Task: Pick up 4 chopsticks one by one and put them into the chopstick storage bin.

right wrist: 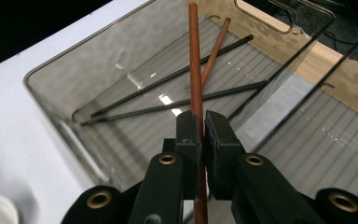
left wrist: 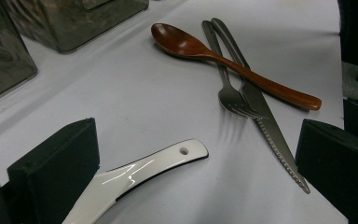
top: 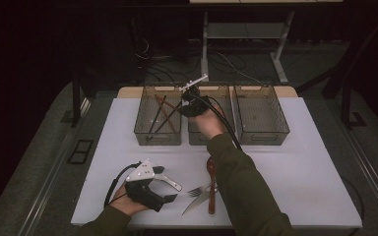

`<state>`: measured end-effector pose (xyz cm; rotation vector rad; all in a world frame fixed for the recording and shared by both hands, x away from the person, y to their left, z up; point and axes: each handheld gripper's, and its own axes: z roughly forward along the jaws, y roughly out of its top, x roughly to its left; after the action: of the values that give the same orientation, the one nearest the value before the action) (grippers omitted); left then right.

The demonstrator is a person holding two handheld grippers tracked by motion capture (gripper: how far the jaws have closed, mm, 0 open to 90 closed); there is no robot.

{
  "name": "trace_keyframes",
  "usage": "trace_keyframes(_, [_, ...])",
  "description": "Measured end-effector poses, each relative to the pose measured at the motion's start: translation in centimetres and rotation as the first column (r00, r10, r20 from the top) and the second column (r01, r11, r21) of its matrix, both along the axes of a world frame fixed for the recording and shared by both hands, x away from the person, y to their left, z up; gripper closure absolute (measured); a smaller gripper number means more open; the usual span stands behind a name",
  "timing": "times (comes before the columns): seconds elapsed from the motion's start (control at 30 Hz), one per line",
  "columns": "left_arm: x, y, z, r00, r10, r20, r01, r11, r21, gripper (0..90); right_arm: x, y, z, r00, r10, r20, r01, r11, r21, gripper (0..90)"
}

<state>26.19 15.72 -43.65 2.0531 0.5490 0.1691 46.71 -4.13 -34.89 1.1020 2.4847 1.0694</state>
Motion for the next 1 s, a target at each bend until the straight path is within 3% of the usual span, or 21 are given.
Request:
trace_keyframes(0.4, [0.1, -0.1, 0.0, 1.0, 0.002, -0.003, -0.002, 1.0, -0.004, 0.0, 2.6, 3.8, -0.7, 0.9985, -0.037, -0.04, 0.037, 0.9993, 0.0, 84.6])
trace_keyframes(0.5, [0.1, -0.2, 0.0, 1.0, 0.0, -0.004, 0.0, 1.0, -0.002, 0.0, 3.1, 5.0, -1.0, 0.9985, -0.042, -0.035, 0.041, 0.9985, -0.035, 84.6])
trace_keyframes(0.7, [0.1, -0.2, 0.0, 1.0, -0.007, -0.003, 0.007, 1.0, -0.005, 0.0, 3.9, 7.1, -1.8, 0.9973, -0.051, -0.053, 0.048, 0.9971, -0.06, 83.5])
trace_keyframes(0.8, [0.1, -0.2, 0.1, 1.0, -0.008, 0.001, 0.008, 0.9999, -0.008, 0.0, 3.9, 7.6, -1.9, 0.9983, -0.044, -0.037, 0.042, 0.9977, -0.053, 71.7])
trace_keyframes(1.0, [0.0, -0.1, 0.2, 1.0, -0.008, 0.002, 0.008, 0.9999, -0.013, 0.0, 3.3, 6.8, -1.2, 0.9997, -0.026, -0.006, 0.026, 0.999, -0.037, 56.8])
